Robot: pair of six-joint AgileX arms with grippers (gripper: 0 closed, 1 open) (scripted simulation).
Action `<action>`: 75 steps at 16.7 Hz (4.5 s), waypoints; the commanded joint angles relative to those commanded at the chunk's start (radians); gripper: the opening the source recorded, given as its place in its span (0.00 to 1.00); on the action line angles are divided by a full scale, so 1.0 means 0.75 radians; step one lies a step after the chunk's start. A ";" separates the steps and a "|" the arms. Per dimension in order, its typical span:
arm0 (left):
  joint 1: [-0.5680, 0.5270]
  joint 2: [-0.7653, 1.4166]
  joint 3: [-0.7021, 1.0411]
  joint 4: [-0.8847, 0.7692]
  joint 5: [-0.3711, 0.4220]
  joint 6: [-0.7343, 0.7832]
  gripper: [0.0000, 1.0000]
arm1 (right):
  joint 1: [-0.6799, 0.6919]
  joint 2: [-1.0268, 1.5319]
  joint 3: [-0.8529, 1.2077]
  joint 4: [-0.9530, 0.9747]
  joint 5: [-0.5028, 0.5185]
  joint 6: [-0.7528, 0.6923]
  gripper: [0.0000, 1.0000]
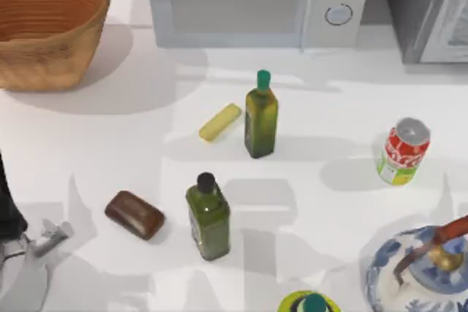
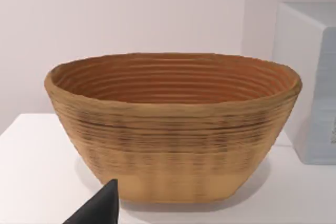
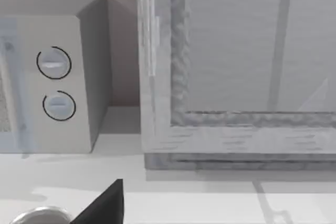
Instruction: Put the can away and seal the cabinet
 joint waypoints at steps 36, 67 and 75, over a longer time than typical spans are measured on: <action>0.000 0.000 0.000 0.000 0.000 0.000 1.00 | 0.559 2.190 0.993 -0.059 0.358 0.469 1.00; 0.000 0.000 0.000 0.000 0.000 0.000 1.00 | 0.530 2.328 0.988 0.090 0.343 0.447 0.00; 0.000 0.000 0.000 0.000 0.000 0.000 1.00 | 0.523 2.191 1.241 -0.314 0.355 0.454 0.00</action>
